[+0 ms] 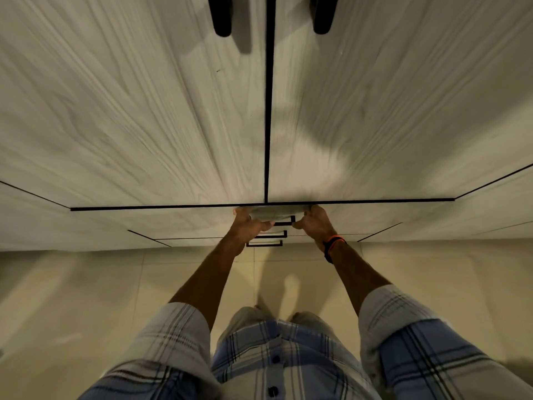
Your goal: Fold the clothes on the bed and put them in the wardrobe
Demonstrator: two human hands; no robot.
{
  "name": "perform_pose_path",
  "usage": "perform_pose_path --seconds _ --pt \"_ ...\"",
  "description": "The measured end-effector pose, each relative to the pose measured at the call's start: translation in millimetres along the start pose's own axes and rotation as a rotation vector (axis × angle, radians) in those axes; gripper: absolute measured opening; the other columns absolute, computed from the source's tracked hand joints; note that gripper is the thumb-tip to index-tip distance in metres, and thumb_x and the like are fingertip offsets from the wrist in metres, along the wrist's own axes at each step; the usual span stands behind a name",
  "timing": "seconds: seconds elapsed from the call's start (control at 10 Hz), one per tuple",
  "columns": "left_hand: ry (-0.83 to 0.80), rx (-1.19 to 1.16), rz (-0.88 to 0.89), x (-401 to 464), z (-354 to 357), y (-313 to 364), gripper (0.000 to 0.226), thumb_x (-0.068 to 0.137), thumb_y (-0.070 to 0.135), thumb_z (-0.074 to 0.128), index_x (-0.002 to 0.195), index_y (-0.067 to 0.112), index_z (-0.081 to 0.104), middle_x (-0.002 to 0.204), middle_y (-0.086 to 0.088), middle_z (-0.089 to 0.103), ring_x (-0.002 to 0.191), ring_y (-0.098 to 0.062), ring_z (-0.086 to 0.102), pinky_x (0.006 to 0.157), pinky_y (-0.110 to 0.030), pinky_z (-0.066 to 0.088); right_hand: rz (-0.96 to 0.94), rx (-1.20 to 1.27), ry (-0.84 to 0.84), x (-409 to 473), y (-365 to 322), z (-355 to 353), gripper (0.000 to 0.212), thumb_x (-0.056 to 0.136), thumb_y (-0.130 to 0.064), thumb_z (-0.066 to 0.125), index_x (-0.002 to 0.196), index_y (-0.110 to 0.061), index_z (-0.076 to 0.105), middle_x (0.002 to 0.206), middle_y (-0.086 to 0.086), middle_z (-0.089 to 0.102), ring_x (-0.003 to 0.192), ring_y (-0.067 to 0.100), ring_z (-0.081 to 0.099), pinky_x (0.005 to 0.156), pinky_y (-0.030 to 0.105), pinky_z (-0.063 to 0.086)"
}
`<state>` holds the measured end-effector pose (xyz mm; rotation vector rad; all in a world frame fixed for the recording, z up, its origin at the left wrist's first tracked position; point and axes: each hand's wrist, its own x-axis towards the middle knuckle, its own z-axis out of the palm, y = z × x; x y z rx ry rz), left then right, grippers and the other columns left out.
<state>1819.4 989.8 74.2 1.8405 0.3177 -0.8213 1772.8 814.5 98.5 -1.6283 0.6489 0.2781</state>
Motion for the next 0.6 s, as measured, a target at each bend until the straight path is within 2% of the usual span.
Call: perform_pose_path --seconds 0.1,0.2,0.3,0.4,0.5,0.6 --pt "-0.012 -0.018 0.010 5 -5 1 0.069 0.067 0.023 0.087 0.125 0.009 0.052 0.120 -0.007 0.060 0.112 -0.022 0.059 0.085 -0.029 0.051 -0.004 -0.014 0.005 10 5 1 0.045 0.075 0.018 0.065 0.109 -0.011 0.056 0.116 0.008 0.059 0.111 0.025 0.054 0.090 0.030 0.045" --pt "-0.025 -0.035 0.013 10 -8 -2 0.069 0.065 0.024 0.088 0.125 0.012 0.057 0.122 -0.008 0.060 0.114 -0.022 0.059 0.093 -0.031 0.051 0.021 -0.044 0.027 17 7 0 0.048 0.075 0.016 0.067 0.120 0.002 0.056 0.125 0.015 0.058 0.113 0.027 0.054 0.094 0.030 0.045" --pt "-0.019 -0.040 0.007 9 -10 -4 0.092 0.050 0.040 0.090 0.129 0.013 0.053 0.128 -0.008 0.057 0.118 -0.023 0.058 0.097 -0.035 0.052 0.070 -0.043 0.012 21 15 -1 0.060 0.075 0.011 0.071 0.130 0.003 0.047 0.134 0.014 0.053 0.120 0.025 0.049 0.096 0.029 0.042" --pt "-0.014 -0.033 -0.021 -9 -10 2 0.079 0.073 0.022 0.085 0.138 0.012 0.040 0.132 -0.002 0.053 0.122 -0.020 0.051 0.095 -0.030 0.048 0.133 -0.051 0.036 21 24 -2 0.076 0.075 -0.003 0.078 0.139 -0.004 0.038 0.143 0.013 0.045 0.133 0.030 0.043 0.107 0.037 0.039" --pt "0.017 0.003 -0.006 -23 -13 6 0.070 0.081 0.018 0.080 0.139 0.013 0.041 0.134 0.004 0.052 0.118 -0.014 0.050 0.090 -0.025 0.042 0.173 -0.007 0.001 14 25 -2 0.093 0.077 -0.008 0.079 0.151 -0.008 0.024 0.157 0.017 0.029 0.142 0.033 0.034 0.115 0.048 0.034" --pt "0.031 -0.012 0.002 -45 -15 11 0.071 0.087 0.015 0.073 0.146 0.007 0.035 0.126 0.010 0.039 0.129 -0.016 0.042 0.090 -0.019 0.032 0.185 -0.006 -0.013 1 20 4 0.100 0.079 -0.011 0.079 0.156 -0.010 0.014 0.158 0.017 0.029 0.140 0.030 0.038 0.112 0.038 0.037"
